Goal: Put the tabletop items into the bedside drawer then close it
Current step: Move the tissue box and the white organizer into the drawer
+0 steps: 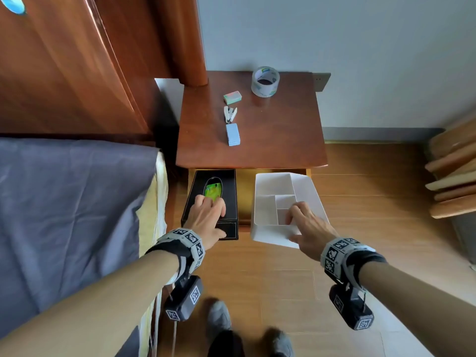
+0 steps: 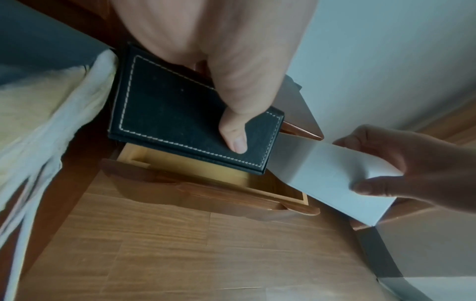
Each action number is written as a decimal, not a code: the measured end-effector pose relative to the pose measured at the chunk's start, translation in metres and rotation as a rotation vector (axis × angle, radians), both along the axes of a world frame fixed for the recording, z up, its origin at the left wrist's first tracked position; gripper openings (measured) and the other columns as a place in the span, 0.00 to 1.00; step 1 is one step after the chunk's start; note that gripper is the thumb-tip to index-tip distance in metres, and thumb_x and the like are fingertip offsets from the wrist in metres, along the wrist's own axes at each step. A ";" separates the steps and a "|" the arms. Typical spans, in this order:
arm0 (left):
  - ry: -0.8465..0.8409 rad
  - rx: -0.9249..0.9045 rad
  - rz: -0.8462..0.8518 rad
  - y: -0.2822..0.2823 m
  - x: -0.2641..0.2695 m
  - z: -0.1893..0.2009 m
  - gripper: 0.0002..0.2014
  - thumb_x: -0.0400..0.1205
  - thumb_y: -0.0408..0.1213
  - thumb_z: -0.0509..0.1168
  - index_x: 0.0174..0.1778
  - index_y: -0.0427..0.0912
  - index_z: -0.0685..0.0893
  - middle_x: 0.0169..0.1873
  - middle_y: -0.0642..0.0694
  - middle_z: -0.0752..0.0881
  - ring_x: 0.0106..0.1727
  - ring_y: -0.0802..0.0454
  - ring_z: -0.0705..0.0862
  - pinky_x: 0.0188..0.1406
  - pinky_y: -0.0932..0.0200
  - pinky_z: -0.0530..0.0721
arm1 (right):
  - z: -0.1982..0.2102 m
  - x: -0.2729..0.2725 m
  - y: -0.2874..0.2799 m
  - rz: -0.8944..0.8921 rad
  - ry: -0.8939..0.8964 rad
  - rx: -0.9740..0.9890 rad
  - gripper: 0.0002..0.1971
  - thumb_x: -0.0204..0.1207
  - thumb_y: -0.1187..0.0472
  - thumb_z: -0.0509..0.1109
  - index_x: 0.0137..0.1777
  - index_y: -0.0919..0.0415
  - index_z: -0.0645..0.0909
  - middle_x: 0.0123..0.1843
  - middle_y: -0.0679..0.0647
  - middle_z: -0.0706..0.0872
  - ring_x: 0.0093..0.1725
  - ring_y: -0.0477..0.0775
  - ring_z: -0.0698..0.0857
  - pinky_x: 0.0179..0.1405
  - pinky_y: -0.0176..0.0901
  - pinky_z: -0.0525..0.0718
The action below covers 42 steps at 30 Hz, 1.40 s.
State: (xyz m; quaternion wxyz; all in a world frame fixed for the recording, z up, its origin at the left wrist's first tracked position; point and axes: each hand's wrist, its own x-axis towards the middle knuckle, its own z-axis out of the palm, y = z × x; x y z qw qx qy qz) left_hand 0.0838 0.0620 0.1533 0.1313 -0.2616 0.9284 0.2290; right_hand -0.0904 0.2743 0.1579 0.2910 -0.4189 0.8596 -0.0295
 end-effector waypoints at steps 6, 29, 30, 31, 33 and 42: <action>-0.038 0.011 -0.030 -0.016 -0.029 -0.047 0.20 0.74 0.39 0.77 0.49 0.50 0.69 0.52 0.50 0.77 0.60 0.48 0.69 0.50 0.58 0.72 | -0.037 -0.026 -0.028 0.002 -0.048 -0.019 0.19 0.74 0.61 0.74 0.52 0.48 0.65 0.61 0.47 0.71 0.38 0.54 0.77 0.34 0.44 0.78; -0.411 0.065 0.106 -0.048 -0.084 -0.161 0.18 0.79 0.30 0.65 0.64 0.45 0.80 0.63 0.43 0.78 0.73 0.43 0.66 0.60 0.42 0.80 | -0.154 -0.082 -0.051 0.039 -0.136 0.225 0.34 0.63 0.77 0.69 0.67 0.49 0.68 0.73 0.48 0.61 0.30 0.50 0.80 0.24 0.38 0.82; -0.436 0.078 0.118 -0.050 -0.085 -0.164 0.19 0.79 0.31 0.63 0.66 0.46 0.79 0.64 0.43 0.78 0.74 0.44 0.67 0.62 0.41 0.80 | -0.157 -0.085 -0.049 0.030 -0.154 0.225 0.34 0.64 0.77 0.68 0.68 0.50 0.70 0.74 0.46 0.61 0.32 0.51 0.82 0.28 0.41 0.86; -0.465 0.089 0.125 -0.052 -0.085 -0.166 0.20 0.79 0.32 0.62 0.68 0.46 0.79 0.65 0.43 0.78 0.74 0.44 0.67 0.63 0.41 0.79 | -0.160 -0.087 -0.047 0.017 -0.172 0.221 0.33 0.65 0.75 0.67 0.69 0.51 0.71 0.75 0.45 0.62 0.34 0.51 0.83 0.32 0.43 0.87; -0.504 0.080 0.111 -0.056 -0.084 -0.167 0.20 0.80 0.36 0.61 0.69 0.47 0.78 0.66 0.45 0.78 0.73 0.45 0.69 0.63 0.42 0.78 | -0.164 -0.089 -0.044 -0.013 -0.213 0.232 0.29 0.71 0.70 0.63 0.73 0.54 0.71 0.77 0.42 0.65 0.41 0.53 0.85 0.40 0.43 0.87; -0.524 -0.039 -0.100 -0.060 -0.067 -0.175 0.19 0.83 0.47 0.55 0.64 0.43 0.83 0.72 0.50 0.76 0.77 0.50 0.65 0.71 0.45 0.68 | -0.169 -0.084 -0.052 -0.140 -0.253 0.321 0.32 0.77 0.46 0.56 0.81 0.51 0.55 0.59 0.53 0.82 0.50 0.54 0.84 0.42 0.49 0.82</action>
